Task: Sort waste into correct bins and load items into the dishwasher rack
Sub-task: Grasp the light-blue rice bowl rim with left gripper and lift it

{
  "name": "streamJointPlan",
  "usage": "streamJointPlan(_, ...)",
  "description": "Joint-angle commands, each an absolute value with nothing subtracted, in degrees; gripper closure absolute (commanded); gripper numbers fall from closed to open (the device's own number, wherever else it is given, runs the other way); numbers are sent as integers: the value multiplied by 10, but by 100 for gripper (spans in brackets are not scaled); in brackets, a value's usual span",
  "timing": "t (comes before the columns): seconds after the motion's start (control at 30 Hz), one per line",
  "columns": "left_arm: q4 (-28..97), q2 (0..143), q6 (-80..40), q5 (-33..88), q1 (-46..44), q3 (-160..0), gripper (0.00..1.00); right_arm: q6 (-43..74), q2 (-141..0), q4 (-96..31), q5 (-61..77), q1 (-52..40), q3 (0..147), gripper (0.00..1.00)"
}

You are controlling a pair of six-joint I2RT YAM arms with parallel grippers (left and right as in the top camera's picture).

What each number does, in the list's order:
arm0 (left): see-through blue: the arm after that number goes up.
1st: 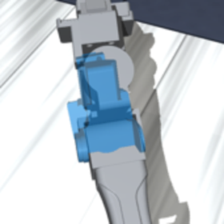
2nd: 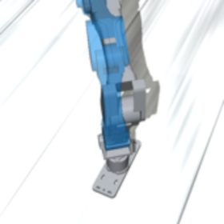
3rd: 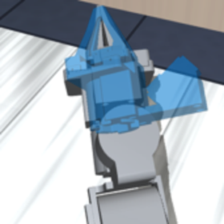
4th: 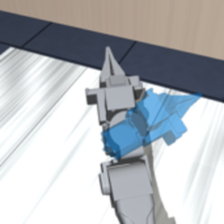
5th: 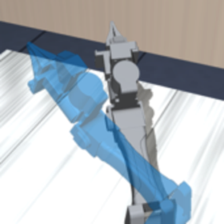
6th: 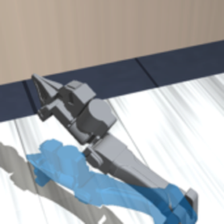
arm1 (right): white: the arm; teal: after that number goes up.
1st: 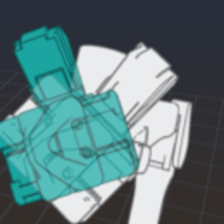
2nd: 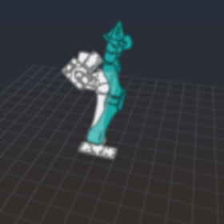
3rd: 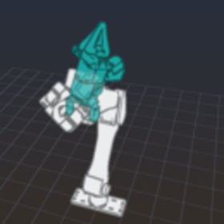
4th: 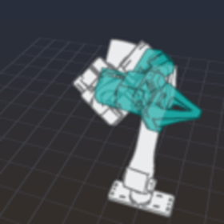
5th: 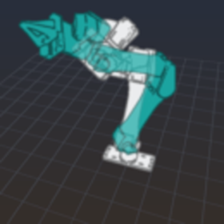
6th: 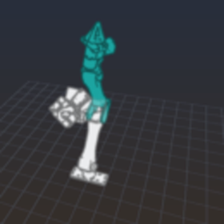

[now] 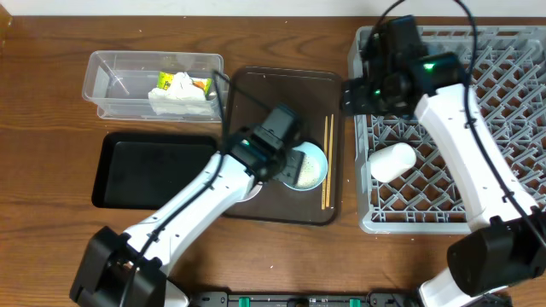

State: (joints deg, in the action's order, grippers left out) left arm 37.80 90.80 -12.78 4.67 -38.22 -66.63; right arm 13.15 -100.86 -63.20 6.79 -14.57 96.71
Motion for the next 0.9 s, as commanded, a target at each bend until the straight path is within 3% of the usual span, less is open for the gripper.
streamJointPlan(0.0,371,921,-18,73,-417,-675,32,128,-993,-635,72,-101,976,17)
streamJointPlan(0.23,317,963,28,73,-478,-675,30,128,-982,-661,84,-52,976,17)
streamJointPlan(0.6,275,1029,2,71,-489,-675,32,115,-982,-671,84,-53,975,16)
streamJointPlan(0.67,273,1036,-4,69,-489,-675,42,115,-982,-672,84,-53,975,16)
streamJointPlan(0.73,271,1037,-8,69,-489,-675,58,115,-982,-673,84,-53,975,16)
streamJointPlan(0.87,269,1037,-16,69,-489,-675,62,105,-982,-679,84,-53,975,15)
